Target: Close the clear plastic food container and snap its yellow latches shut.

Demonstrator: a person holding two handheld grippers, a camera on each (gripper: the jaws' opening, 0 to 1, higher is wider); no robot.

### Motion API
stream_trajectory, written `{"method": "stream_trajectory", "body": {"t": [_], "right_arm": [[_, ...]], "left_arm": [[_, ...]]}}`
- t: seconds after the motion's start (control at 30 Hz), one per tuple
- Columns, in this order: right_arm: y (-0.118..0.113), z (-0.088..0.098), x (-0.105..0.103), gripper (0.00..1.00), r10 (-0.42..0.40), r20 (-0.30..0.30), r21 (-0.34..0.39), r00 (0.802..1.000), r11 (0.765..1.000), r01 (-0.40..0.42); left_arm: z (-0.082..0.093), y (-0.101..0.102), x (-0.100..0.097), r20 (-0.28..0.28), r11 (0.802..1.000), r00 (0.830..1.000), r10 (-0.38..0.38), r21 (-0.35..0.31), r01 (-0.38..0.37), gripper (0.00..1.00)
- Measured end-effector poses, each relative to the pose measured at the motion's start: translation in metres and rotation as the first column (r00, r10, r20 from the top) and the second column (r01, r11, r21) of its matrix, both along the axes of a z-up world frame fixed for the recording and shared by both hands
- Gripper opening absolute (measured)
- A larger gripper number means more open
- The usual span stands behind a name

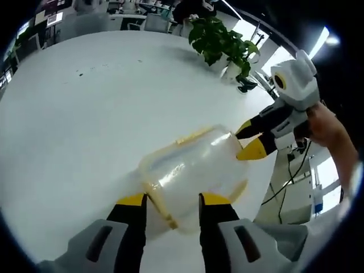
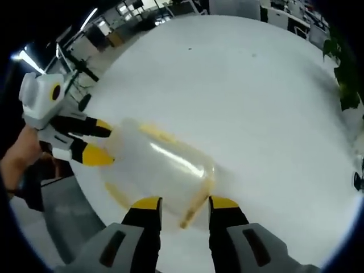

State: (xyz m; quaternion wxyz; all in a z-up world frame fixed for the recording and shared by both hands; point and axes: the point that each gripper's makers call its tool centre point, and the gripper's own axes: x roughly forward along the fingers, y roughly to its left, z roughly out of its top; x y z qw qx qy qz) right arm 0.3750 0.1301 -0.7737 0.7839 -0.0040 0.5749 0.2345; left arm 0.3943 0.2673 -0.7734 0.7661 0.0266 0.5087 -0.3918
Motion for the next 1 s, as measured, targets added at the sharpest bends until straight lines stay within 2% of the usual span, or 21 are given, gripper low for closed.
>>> {"method": "stream_trajectory", "body": {"t": [0.2,0.3,0.4,0.5,0.7,0.73,0.83,0.93,0.97,1.0], "right_arm": [[-0.003,0.000,-0.001,0.35,0.040,0.012,-0.021,0.999,0.999,-0.040],[-0.004,0.000,0.001,0.39,0.069,0.037,-0.036,0.997,0.997,-0.068],[-0.002,0.001,0.002,0.41,0.095,0.051,-0.036,0.994,0.995,-0.093],[-0.003,0.002,0.003,0.43,0.124,0.065,-0.059,0.990,0.991,-0.120],[-0.003,0.003,0.005,0.44,0.165,0.091,-0.088,0.982,0.984,-0.157],[-0.003,0.003,0.005,0.44,0.168,0.093,-0.088,0.981,0.983,-0.160],[-0.001,0.005,0.008,0.44,0.180,0.116,-0.095,0.977,0.981,-0.170],[0.000,0.007,0.010,0.44,0.216,0.144,-0.121,0.966,0.972,-0.200],[0.000,0.007,0.010,0.44,0.233,0.151,-0.134,0.961,0.968,-0.214],[0.001,0.008,0.010,0.44,0.254,0.161,-0.146,0.954,0.962,-0.231]], "left_arm": [[0.000,0.000,-0.004,0.017,0.998,0.998,-0.056,0.012,0.056,0.37],[0.001,-0.001,-0.004,0.056,0.991,0.990,-0.130,0.037,0.128,0.41],[0.004,-0.002,-0.002,0.088,0.988,0.985,-0.150,0.044,0.146,0.46],[0.008,-0.003,0.001,0.115,0.984,0.978,-0.174,0.053,0.169,0.47],[0.017,-0.006,0.004,0.189,0.968,0.949,-0.251,0.079,0.240,0.47],[0.021,-0.007,0.006,0.215,0.962,0.938,-0.271,0.081,0.259,0.47],[0.028,-0.010,0.008,0.258,0.955,0.919,-0.297,0.075,0.287,0.48],[0.032,-0.011,0.008,0.285,0.941,0.897,-0.337,0.092,0.325,0.48],[0.035,-0.014,0.007,0.308,0.933,0.881,-0.360,0.090,0.350,0.48],[0.036,-0.014,0.007,0.313,0.931,0.877,-0.365,0.093,0.354,0.48]]}}
